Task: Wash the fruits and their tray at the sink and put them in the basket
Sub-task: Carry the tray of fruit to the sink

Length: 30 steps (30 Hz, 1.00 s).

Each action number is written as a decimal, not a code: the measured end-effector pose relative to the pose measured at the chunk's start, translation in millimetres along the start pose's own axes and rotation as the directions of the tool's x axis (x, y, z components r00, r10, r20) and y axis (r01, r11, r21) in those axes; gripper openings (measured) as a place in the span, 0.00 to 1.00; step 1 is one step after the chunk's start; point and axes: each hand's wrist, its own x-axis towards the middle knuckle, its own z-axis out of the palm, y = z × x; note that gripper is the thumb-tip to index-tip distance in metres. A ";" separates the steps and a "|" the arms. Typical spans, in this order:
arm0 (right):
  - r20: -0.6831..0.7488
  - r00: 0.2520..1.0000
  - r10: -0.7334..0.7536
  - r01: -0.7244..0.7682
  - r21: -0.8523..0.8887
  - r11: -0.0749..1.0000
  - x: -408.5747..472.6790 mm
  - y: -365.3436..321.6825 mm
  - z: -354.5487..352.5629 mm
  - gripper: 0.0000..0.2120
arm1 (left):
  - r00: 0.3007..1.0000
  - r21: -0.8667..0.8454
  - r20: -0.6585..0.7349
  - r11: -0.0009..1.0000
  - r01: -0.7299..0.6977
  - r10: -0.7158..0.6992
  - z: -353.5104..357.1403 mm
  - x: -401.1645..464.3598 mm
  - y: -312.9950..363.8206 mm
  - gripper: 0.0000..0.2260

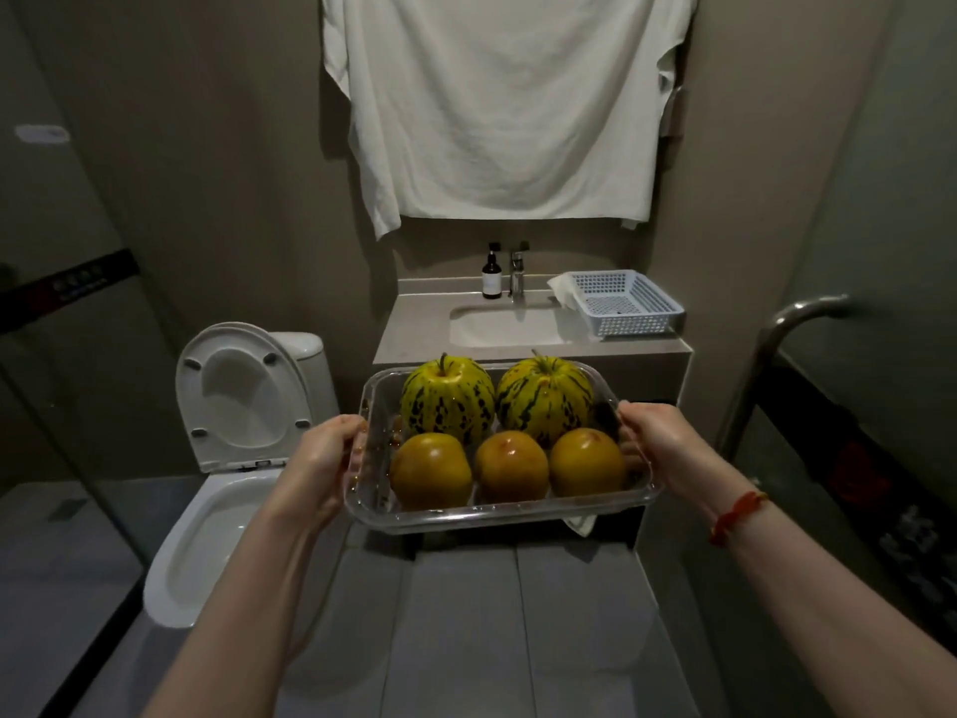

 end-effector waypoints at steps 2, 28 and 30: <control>0.002 1.000 -0.004 0.004 0.004 1.000 43.2 -7.8 5.3 0.20 | 1.000 -0.014 -0.014 1.000 -0.007 0.007 10.8 41.2 3.4 0.17; 0.214 0.973 0.085 -0.019 -0.296 0.955 498.5 -63.9 134.4 0.18 | 0.958 -0.080 -0.286 0.996 -0.040 0.016 15.4 438.9 40.2 0.16; 0.249 0.965 0.076 0.012 -0.336 0.942 531.0 -67.2 152.8 0.19 | 0.948 -0.089 -0.319 0.995 -0.051 0.021 11.1 461.7 39.2 0.16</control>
